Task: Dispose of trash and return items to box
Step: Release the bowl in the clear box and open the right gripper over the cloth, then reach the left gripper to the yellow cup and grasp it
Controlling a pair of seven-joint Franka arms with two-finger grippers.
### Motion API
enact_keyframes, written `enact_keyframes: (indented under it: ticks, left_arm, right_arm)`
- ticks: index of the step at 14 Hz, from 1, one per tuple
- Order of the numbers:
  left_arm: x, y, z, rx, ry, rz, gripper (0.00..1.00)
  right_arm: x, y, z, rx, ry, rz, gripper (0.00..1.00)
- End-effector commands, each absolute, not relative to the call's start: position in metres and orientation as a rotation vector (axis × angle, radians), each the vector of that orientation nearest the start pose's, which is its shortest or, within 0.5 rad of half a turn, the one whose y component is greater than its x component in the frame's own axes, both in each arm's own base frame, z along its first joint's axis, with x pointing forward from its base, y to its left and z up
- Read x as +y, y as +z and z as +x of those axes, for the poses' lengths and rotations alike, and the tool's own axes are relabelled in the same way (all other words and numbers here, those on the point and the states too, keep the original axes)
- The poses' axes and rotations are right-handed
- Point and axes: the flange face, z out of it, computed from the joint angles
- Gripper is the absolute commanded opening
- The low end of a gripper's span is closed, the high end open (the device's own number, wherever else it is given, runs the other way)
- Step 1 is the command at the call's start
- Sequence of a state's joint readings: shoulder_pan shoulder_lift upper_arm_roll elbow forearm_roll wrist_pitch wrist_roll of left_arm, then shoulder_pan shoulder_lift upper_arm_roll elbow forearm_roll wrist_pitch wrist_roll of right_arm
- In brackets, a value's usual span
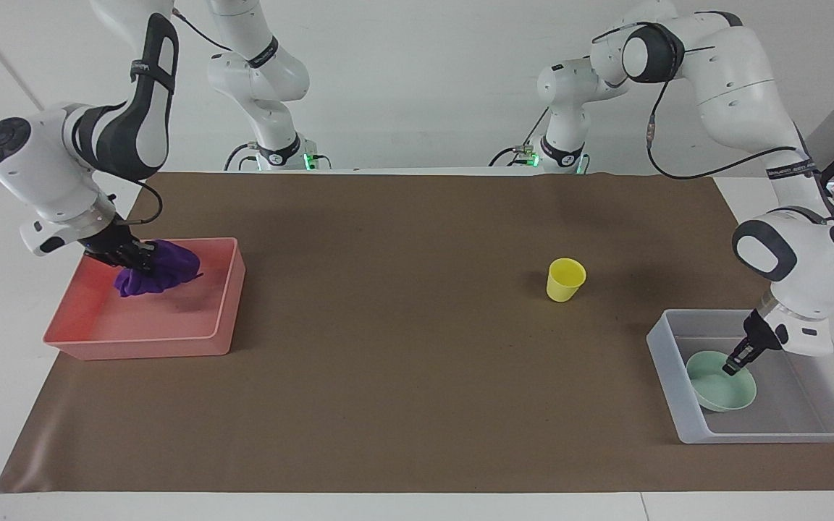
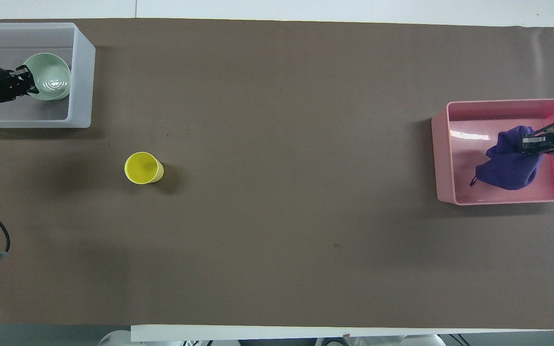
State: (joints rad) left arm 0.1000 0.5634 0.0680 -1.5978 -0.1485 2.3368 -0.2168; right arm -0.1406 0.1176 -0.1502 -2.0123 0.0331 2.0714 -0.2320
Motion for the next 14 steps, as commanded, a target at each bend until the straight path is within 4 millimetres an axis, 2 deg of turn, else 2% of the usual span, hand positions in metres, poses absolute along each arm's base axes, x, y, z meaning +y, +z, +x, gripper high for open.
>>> enact_keyframes:
  ticks: [1, 2, 3, 4, 5, 6, 7, 8, 9, 11, 13, 14]
  left_arm:
    - [0.111, 0.331, 0.714, -0.746, -0.355, -3.114, 0.56]
    - [0.106, 0.344, 0.719, -0.731, -0.377, -3.117, 0.72]
    - [0.102, 0.358, 0.719, -0.712, -0.408, -3.111, 0.91]
    - [0.089, 0.391, 0.714, -0.658, -0.443, -3.109, 0.97]
    - [0.084, 0.419, 0.700, -0.638, -0.406, -3.116, 0.99]
    - [0.071, 0.454, 0.683, -0.612, -0.349, -3.138, 0.99]
    - [0.056, 0.474, 0.666, -0.572, -0.252, -3.160, 0.99]
    - [0.039, 0.486, 0.649, -0.537, -0.154, -3.176, 1.00]
    - [0.006, 0.487, 0.624, -0.446, -0.033, -3.179, 1.00]
    - [-0.061, 0.452, 0.562, -0.199, 0.115, -3.112, 1.00]
    - [-0.078, 0.412, 0.510, -0.200, 0.143, -3.113, 1.00]
    - [-0.085, 0.394, 0.491, -0.212, 0.107, -3.119, 1.00]
  right_arm:
    - [-0.161, 0.354, 0.542, 0.106, 0.074, -3.126, 0.06]
    - [-0.161, 0.344, 0.543, 0.106, 0.095, -3.124, 0.10]
    - [-0.159, 0.342, 0.544, 0.102, 0.096, -3.125, 0.14]
    - [-0.158, 0.343, 0.545, 0.095, 0.096, -3.127, 0.23]
    - [-0.158, 0.345, 0.546, 0.096, 0.100, -3.124, 0.35]
    - [-0.157, 0.349, 0.548, 0.094, 0.093, -3.126, 0.64]
    - [-0.156, 0.353, 0.549, 0.102, 0.084, -3.126, 0.90]
    - [-0.156, 0.360, 0.549, 0.099, 0.069, -3.126, 1.00]
    - [-0.155, 0.369, 0.547, 0.088, 0.066, -3.125, 1.00]
    - [-0.143, 0.395, 0.547, 0.059, 0.086, -3.112, 1.00]
    - [-0.105, 0.417, 0.557, -0.032, 0.124, -3.100, 1.00]
    - [-0.087, 0.430, 0.562, -0.060, 0.139, -3.098, 1.00]
